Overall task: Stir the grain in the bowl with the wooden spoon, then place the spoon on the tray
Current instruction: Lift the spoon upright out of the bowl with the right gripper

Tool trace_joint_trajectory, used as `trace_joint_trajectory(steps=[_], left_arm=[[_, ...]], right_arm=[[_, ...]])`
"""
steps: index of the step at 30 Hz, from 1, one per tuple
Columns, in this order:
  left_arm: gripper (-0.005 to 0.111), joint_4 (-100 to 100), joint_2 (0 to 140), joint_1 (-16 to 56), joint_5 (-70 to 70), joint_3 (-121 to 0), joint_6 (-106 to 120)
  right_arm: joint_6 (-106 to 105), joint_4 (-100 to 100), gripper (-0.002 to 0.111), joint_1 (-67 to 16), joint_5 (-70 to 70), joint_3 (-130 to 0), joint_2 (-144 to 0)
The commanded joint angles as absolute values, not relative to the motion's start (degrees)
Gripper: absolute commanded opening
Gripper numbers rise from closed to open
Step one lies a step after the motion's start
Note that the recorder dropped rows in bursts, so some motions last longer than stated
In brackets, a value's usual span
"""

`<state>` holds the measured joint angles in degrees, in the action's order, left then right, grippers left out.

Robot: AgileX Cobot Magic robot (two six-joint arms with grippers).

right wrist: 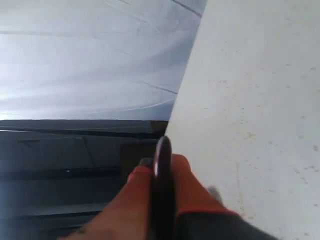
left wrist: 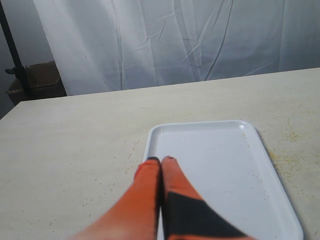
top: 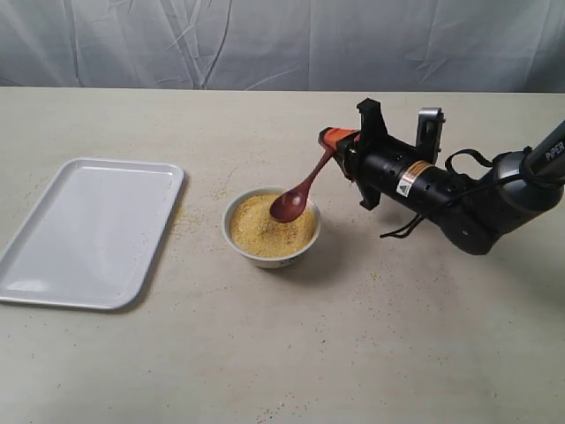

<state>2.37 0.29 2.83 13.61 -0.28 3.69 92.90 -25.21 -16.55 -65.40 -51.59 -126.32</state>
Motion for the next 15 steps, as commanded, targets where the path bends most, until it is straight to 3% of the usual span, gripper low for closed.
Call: trace_joint_trajectory(steps=[1,15], left_arm=[[0.000,2.4,0.0,3.2,13.7,0.0,3.6],[0.000,2.4,0.0,3.2,13.7,0.0,3.6]], right_arm=[[90.5,-23.2,0.009,-16.6,-70.0,-51.7,-126.2],[48.6,-29.5,0.008,-16.8,-70.0,-51.8,-117.3]])
